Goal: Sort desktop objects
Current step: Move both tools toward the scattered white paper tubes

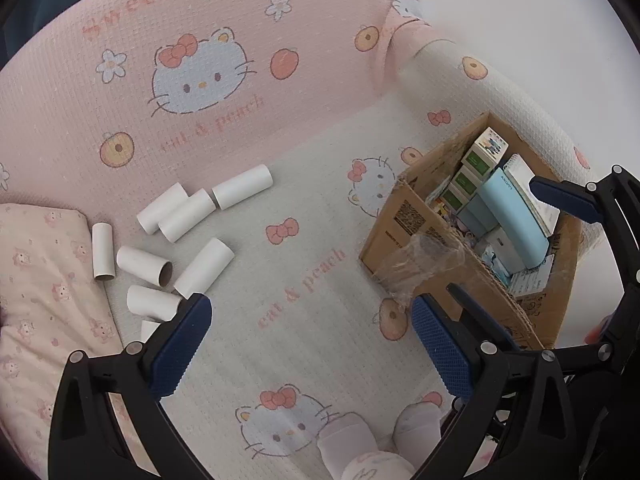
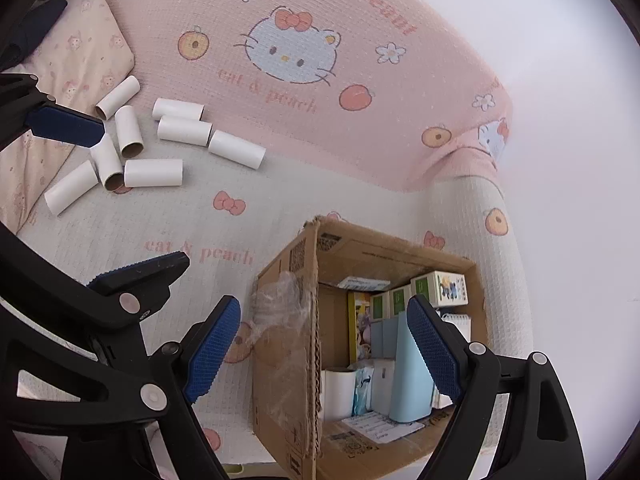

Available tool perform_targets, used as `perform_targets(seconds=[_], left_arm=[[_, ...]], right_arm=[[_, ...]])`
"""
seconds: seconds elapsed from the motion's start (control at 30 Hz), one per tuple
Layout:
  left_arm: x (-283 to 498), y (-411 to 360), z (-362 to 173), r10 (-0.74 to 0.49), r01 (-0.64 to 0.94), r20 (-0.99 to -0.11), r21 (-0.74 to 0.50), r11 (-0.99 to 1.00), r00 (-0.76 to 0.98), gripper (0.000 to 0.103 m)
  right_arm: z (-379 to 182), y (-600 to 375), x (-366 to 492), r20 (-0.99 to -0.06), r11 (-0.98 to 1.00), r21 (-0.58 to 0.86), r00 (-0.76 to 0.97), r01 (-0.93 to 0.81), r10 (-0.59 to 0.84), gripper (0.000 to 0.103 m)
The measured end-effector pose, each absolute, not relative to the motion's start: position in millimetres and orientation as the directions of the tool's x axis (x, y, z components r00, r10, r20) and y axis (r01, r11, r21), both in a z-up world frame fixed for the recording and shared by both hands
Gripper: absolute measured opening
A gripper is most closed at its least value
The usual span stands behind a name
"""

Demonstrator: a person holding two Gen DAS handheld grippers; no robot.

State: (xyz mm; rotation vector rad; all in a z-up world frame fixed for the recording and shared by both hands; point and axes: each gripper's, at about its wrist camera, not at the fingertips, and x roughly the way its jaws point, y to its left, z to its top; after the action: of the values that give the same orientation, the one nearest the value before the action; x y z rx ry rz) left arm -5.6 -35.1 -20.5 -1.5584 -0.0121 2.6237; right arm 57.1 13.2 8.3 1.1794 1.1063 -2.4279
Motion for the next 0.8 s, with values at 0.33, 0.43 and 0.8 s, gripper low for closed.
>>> perform_targets(seconds=[0.33, 0.43, 0.8], left_arm=[[-10.8, -61.3, -28.8, 0.125, -0.065, -0.872, -0.107, -0.992, -0.473, 0.101], [-11.7, -71.2, -32.2, 0.100, -0.040, -0.870, -0.092, -0.995, -0.482, 0.100], [17.2, -157.4, -85.4, 0.065, 0.231, -0.873, -0.198, -0.952, -0.483, 0.091]], right_arm=[[-1.6, -12.0, 55.7, -0.732, -0.639, -0.578, -0.669, 0.507, 0.131, 0.084], [-3.7, -20.2, 55.1, -0.729, -0.627, -0.576, -0.677, 0.524, 0.104, 0.084], [-36.0, -49.1, 57.3, -0.765, -0.598, -0.501, -0.644, 0.626, -0.033, 0.084]])
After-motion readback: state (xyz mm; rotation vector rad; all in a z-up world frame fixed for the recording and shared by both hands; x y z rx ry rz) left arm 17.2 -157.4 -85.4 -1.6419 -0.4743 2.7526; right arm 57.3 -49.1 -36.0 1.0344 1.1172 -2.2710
